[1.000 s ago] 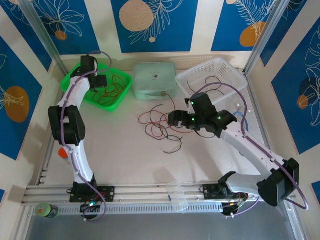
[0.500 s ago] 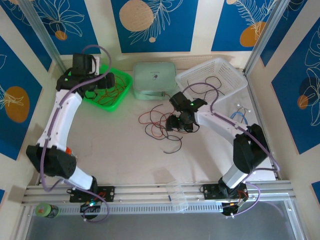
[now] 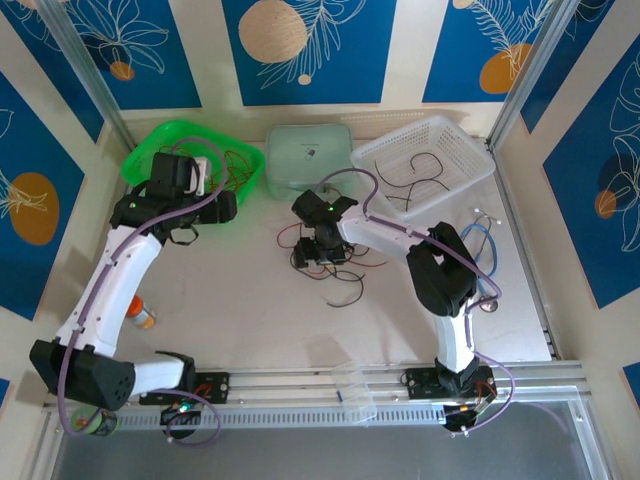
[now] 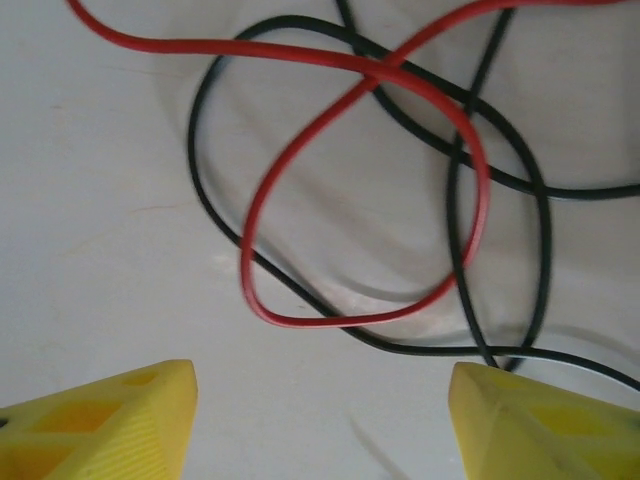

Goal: Untangle the cables

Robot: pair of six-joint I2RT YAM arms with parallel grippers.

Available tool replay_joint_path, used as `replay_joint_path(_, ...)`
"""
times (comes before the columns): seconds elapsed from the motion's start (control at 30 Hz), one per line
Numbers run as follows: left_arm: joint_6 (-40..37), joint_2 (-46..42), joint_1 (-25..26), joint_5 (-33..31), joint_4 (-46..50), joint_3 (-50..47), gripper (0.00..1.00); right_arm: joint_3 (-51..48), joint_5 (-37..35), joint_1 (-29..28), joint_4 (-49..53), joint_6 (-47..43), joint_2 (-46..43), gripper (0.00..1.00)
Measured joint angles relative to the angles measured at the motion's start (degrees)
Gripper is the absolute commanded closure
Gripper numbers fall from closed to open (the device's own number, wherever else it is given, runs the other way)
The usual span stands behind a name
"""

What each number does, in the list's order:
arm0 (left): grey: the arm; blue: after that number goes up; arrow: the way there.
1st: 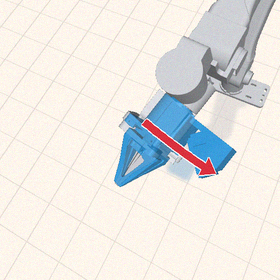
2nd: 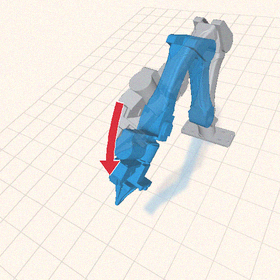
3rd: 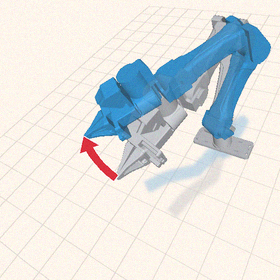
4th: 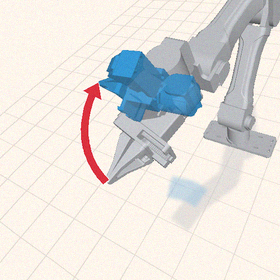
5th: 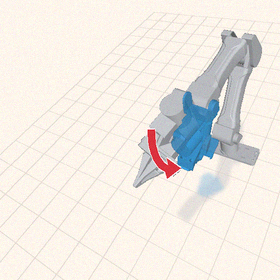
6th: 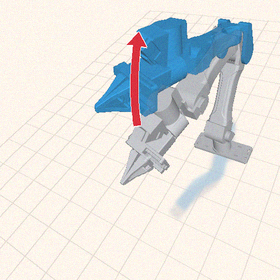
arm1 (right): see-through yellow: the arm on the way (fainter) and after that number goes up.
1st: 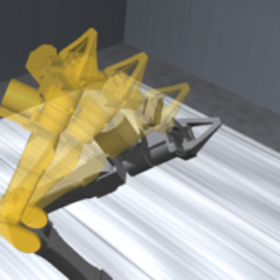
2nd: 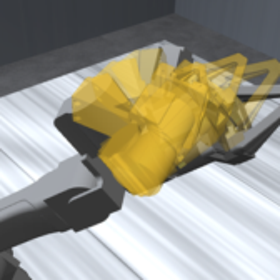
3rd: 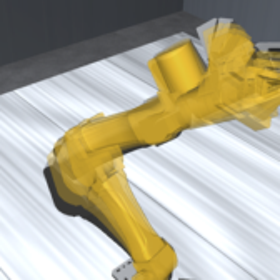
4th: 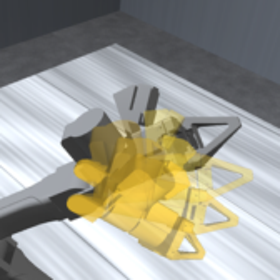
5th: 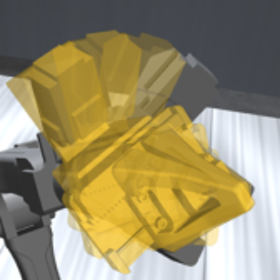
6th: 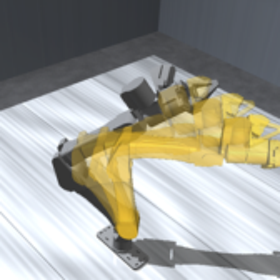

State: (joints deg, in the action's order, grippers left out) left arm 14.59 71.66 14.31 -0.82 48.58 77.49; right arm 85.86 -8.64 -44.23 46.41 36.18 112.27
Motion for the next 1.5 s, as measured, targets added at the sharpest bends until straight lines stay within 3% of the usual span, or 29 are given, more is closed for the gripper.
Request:
replay_joint_path(0.3, 1.7, -1.2, 1.7, 1.2, 0.2, -5.1, 0.20, -15.1, -3.1, 0.1, -0.7, 3.3, -3.9, 0.37)
replay_joint_path(0.7, 2.1, -1.2, 2.6, 2.3, -0.6, -5.5, 0.20, -23.2, -7.9, 0.1, -0.1, 10.8, -13.0, 0.37)
replay_joint_path(0.93, 2.1, -1.1, 2.8, 2.8, -1.8, -7.1, 0.20, -25.7, -7.8, 1.7, -2.4, 12.4, -13.7, 0.40)
replay_joint_path(1.2, 2.1, -1.1, 2.8, 2.9, -2.7, -7.3, 0.21, -26.8, -8.2, 2.8, -5.2, 14.4, -12.6, 0.98)
replay_joint_path(1.5, 2.1, -1.6, 3.3, 3.8, -2.7, -7.4, 0.22, -29.2, -9.3, 2.2, -6.8, 12.9, -18.9, 1.00)
